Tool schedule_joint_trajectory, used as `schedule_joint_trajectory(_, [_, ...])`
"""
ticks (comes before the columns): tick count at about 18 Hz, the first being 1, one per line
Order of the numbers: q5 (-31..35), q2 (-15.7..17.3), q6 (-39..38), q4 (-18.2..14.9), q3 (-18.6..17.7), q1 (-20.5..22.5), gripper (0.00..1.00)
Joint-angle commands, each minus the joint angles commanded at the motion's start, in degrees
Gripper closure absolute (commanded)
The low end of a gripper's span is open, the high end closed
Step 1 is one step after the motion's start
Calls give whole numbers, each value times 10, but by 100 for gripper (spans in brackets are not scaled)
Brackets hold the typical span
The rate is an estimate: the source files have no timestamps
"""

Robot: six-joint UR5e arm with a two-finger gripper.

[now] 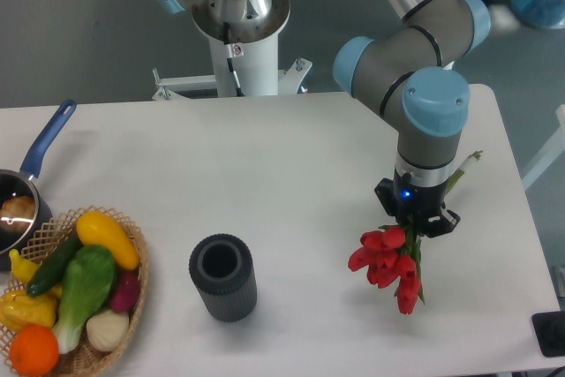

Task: Insert the flowers into the vase
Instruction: 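Lift the red tulip bunch with the gripper and start moving toward the vase, then carry the tulips over the black vase, stems pointing down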

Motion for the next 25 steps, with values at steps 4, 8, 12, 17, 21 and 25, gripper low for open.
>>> schedule_joint_trajectory(4, [-3,3,1,0,0,0,100])
schedule_joint_trajectory(8, [-34,11,0,5,1,1,100])
schedule_joint_trajectory(12, [-156,27,-65,37,0,7,100])
schedule_joint_trajectory(17, [-319,28,-137,54,-2,13,100])
schedule_joint_trajectory(21, [-471,40,-163,55,-4,25,95])
schedule_joint_trajectory(25, [-496,69,-217,80,-4,29,100])
